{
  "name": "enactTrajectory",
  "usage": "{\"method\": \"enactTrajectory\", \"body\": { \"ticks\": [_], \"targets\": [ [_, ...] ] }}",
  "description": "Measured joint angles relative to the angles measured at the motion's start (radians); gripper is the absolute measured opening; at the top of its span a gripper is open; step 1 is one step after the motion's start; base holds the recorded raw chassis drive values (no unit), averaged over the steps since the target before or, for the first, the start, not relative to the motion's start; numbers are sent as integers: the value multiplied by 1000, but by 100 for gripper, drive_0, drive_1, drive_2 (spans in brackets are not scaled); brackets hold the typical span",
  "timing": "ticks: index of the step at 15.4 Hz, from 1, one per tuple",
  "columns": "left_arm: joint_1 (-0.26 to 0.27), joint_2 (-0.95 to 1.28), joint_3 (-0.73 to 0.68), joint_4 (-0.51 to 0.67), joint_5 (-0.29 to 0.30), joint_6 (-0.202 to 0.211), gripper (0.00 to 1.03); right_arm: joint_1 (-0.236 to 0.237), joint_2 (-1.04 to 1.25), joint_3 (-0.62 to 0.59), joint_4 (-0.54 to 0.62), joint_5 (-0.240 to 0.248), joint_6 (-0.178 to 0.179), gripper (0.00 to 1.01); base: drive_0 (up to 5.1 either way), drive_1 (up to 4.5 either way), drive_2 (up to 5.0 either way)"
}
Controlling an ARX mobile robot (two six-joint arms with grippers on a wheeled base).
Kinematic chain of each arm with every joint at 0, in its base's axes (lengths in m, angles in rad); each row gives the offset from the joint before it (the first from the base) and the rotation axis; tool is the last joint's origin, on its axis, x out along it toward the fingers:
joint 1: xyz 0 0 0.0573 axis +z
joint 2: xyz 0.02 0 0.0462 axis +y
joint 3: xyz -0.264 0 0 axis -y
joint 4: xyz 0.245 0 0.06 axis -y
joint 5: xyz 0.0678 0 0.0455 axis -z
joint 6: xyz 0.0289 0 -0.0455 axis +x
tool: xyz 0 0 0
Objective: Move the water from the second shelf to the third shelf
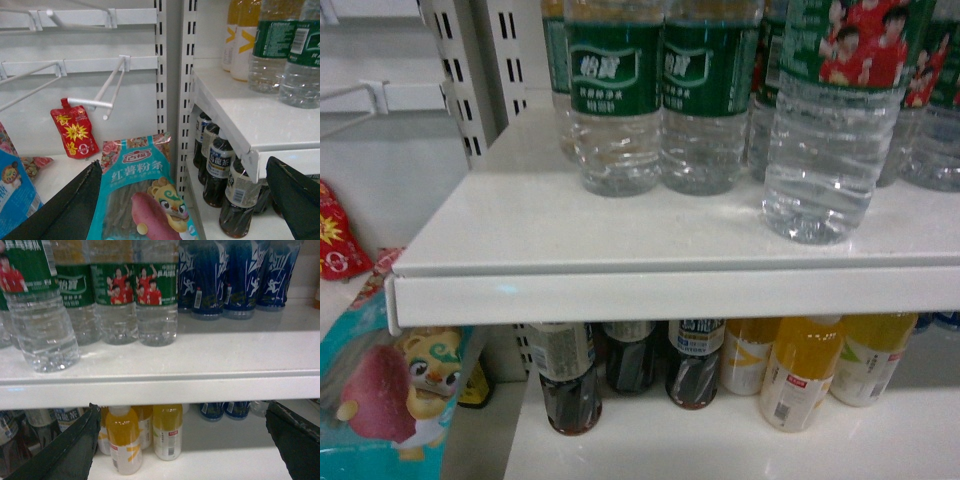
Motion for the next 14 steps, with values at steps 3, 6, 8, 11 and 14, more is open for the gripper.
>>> {"method": "enactTrajectory", "body": {
  "ticks": [3,6,8,11,14],
  "targets": [
    [0,0,0,-1,0,0,98,0,0,0,-1,0,0,98,0,0,0],
    [0,0,0,-1,0,0,98,0,0,0,-1,0,-1,98,0,0,0],
    [0,0,0,-1,0,0,98,0,0,0,-1,0,-2,98,0,0,0],
    [0,0,0,-5,-1,0,98,0,0,0,-6,-1,-3,98,0,0,0],
    [0,0,0,-4,0,0,98,0,0,0,-4,0,-3,98,0,0,0]
  ]
}}
